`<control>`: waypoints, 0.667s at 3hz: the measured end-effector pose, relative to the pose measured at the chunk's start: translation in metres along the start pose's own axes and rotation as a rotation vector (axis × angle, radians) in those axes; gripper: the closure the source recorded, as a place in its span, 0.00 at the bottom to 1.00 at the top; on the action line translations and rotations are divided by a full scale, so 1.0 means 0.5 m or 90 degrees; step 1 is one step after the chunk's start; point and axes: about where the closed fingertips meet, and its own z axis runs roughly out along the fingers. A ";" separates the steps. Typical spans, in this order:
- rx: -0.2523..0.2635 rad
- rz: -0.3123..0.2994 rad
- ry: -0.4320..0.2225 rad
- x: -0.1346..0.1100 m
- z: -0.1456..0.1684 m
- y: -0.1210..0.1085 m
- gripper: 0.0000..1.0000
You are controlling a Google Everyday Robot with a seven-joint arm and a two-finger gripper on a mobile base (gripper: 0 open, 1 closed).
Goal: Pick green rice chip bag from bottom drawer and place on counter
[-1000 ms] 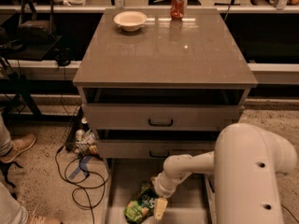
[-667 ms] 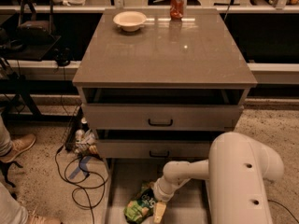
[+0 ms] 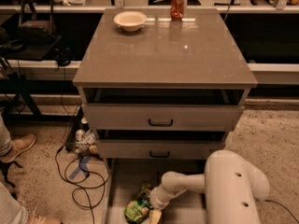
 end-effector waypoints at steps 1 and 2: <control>0.004 -0.008 -0.015 0.002 0.030 -0.005 0.18; 0.027 -0.013 -0.037 -0.002 0.009 -0.008 0.42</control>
Offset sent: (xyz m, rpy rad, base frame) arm 0.0129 -0.0093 0.0158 0.1074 -0.0837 -0.0489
